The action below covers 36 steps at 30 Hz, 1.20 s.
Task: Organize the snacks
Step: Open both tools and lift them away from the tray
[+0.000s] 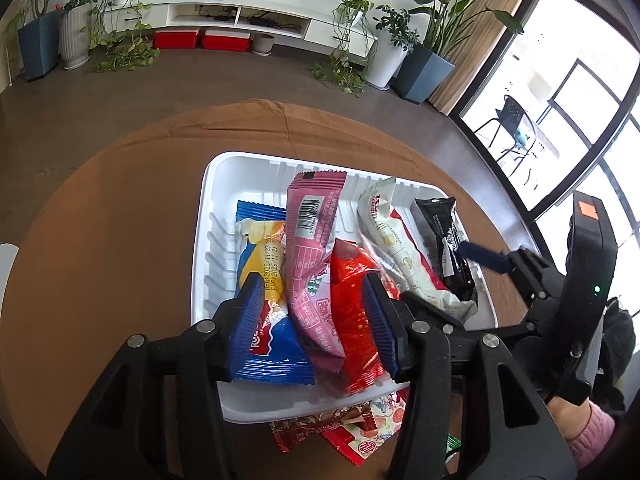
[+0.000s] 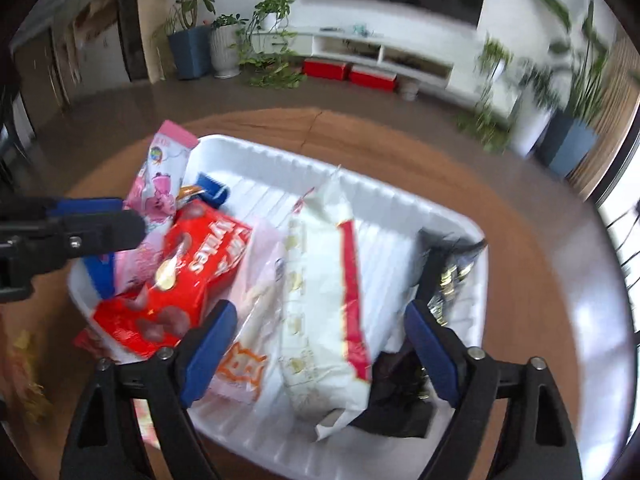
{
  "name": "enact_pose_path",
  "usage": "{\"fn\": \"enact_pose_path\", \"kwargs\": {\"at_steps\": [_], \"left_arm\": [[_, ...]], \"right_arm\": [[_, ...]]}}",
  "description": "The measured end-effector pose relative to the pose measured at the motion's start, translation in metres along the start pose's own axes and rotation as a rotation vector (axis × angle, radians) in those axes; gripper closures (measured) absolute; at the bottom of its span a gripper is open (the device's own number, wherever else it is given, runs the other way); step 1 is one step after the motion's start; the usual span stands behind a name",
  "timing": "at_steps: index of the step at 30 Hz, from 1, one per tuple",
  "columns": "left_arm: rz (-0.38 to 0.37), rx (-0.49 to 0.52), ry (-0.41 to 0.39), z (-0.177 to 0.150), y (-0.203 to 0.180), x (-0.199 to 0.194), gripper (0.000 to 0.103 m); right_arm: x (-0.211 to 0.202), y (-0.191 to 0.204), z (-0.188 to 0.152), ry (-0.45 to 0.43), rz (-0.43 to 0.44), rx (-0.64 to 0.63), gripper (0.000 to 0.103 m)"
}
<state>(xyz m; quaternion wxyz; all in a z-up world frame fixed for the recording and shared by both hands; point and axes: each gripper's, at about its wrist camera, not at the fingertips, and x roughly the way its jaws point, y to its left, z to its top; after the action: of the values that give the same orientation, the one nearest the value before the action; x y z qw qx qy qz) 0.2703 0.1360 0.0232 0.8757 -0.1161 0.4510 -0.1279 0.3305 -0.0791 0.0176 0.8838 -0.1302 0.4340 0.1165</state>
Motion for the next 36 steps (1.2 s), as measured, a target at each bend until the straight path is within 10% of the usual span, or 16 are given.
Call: {"fn": "enact_pose_path", "kwargs": {"at_steps": [8, 23, 36], "left_arm": [[0.032, 0.065, -0.007, -0.003, -0.011, -0.002, 0.053], [0.060, 0.164, -0.128, 0.007, -0.042, -0.072, 0.049], [0.110, 0.161, -0.130, -0.094, -0.024, -0.164, 0.045]], "right_arm": [[0.002, -0.037, 0.001, 0.001, -0.145, 0.020, 0.011], [-0.101, -0.053, -0.031, -0.198, 0.087, 0.154, 0.011], [-0.181, -0.002, -0.112, -0.218, 0.236, 0.164, 0.008]]}}
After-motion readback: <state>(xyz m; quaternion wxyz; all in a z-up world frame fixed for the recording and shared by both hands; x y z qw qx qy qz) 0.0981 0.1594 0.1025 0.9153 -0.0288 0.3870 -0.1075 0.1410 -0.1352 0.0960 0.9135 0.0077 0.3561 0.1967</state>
